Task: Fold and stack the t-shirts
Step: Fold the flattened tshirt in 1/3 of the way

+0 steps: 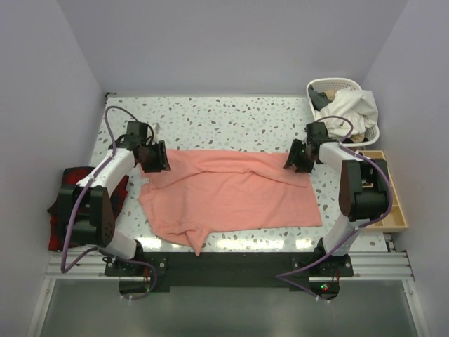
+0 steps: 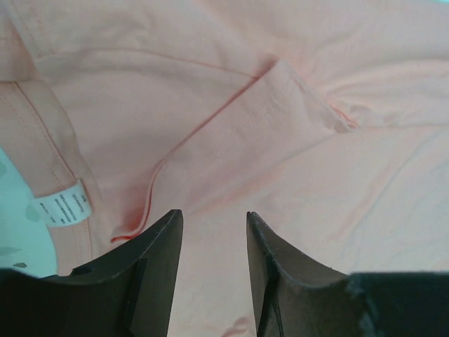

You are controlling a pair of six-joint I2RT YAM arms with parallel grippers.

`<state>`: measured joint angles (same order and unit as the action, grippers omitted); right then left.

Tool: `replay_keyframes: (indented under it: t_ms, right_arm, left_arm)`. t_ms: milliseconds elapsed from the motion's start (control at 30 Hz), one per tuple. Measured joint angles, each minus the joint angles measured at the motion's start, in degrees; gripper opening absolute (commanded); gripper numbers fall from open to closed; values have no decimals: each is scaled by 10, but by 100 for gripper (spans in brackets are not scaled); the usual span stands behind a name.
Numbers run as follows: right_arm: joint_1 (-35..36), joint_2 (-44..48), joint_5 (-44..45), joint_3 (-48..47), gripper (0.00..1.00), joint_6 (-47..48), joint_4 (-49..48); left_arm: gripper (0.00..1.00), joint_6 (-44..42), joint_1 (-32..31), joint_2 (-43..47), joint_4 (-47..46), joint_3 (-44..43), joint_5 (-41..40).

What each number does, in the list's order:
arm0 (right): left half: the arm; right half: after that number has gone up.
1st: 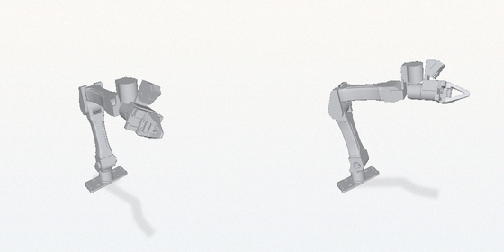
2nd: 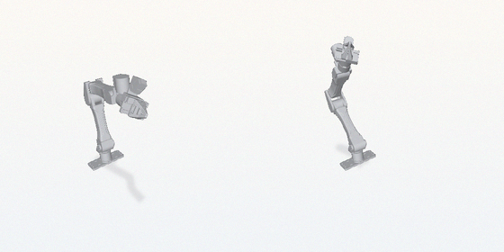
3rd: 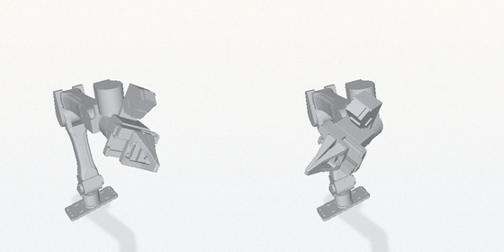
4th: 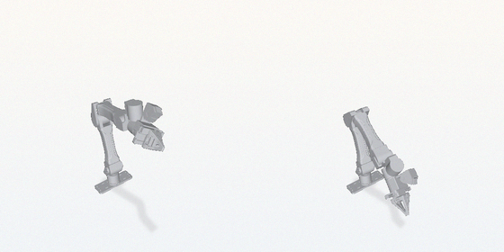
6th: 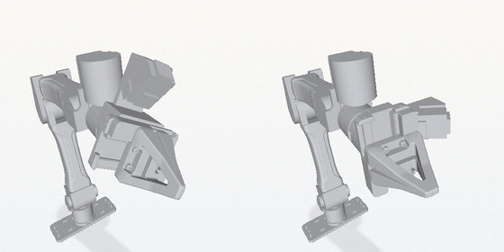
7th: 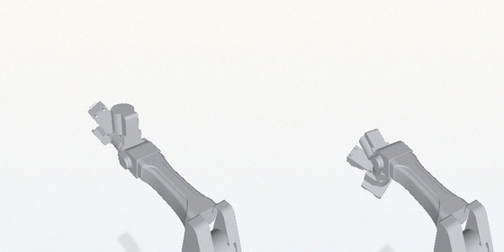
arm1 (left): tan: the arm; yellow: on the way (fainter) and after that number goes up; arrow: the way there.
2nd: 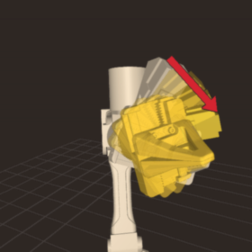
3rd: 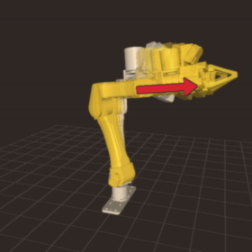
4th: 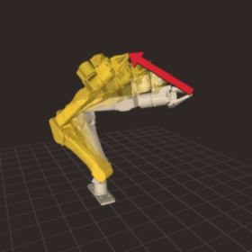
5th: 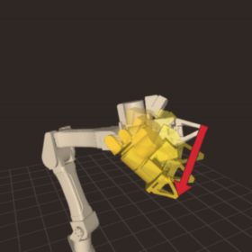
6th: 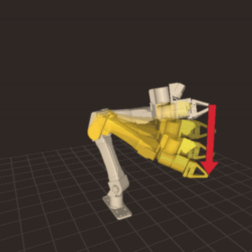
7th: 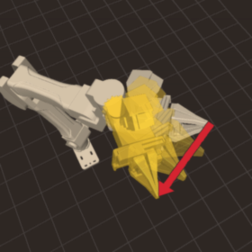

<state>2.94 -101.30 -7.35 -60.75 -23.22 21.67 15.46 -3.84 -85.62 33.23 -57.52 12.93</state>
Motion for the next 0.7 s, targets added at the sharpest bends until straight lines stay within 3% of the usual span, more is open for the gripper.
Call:
replay_keyframes:
  t_ms: [233, 700]
  right_arm:
    - [0, 0, -2, 0, 56, 4, 0]
    - [0, 0, -13, 0, 57, 11, -1]
  left_arm:
    - [48, 11, 0, -63, -27, -8, -43]
    - [52, 12, 0, -64, -23, -2, -112]
